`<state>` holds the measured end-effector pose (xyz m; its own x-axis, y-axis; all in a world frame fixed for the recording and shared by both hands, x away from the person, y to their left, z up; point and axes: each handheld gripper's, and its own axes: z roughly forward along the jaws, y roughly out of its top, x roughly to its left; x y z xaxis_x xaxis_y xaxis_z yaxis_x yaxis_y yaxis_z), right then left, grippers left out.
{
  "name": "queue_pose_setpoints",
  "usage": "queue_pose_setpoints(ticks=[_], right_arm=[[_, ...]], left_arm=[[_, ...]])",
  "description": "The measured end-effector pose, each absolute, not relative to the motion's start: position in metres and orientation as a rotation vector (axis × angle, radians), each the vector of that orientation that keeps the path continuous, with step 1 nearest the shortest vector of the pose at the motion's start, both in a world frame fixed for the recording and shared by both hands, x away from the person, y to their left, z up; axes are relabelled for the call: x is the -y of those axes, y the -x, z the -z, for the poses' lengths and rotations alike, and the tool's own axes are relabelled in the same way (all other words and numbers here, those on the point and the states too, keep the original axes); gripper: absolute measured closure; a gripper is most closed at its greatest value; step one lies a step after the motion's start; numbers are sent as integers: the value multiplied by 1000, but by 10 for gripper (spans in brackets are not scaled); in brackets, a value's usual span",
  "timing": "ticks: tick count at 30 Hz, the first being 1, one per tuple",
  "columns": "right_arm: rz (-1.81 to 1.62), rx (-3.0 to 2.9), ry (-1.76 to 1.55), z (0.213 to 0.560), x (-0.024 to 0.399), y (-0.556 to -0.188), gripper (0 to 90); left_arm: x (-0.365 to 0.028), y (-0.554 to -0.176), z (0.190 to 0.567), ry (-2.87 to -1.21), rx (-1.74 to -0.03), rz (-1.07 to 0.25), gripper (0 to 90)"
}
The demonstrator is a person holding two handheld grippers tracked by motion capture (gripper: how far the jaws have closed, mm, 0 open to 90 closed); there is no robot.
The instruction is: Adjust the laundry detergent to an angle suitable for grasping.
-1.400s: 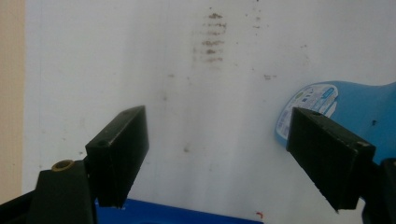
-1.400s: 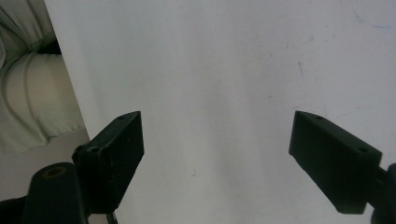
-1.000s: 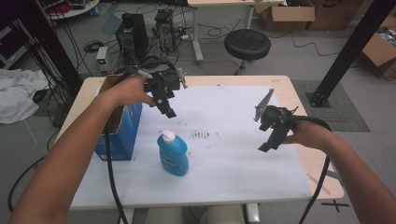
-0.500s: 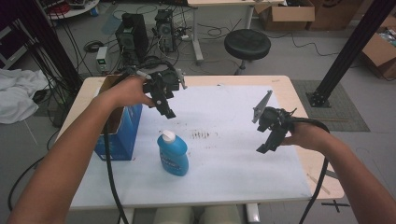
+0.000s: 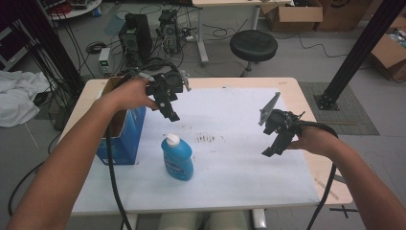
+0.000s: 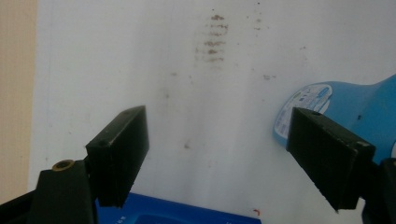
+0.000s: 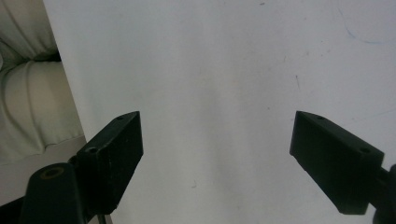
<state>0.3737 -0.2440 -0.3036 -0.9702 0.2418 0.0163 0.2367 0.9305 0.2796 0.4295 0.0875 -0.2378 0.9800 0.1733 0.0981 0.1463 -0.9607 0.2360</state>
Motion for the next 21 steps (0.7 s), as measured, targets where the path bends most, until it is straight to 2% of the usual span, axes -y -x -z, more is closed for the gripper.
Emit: queue_pose_setpoints(ticks=[13,21], right_arm=[[-595,-3007,-431,299,238,-356,177],[-769,-2901,-515,307,232,-345,158]], left_arm=[[-86,-431,240,-2897,-239,-160,208],[-86,-431,242,-2900,-242,-172,199]])
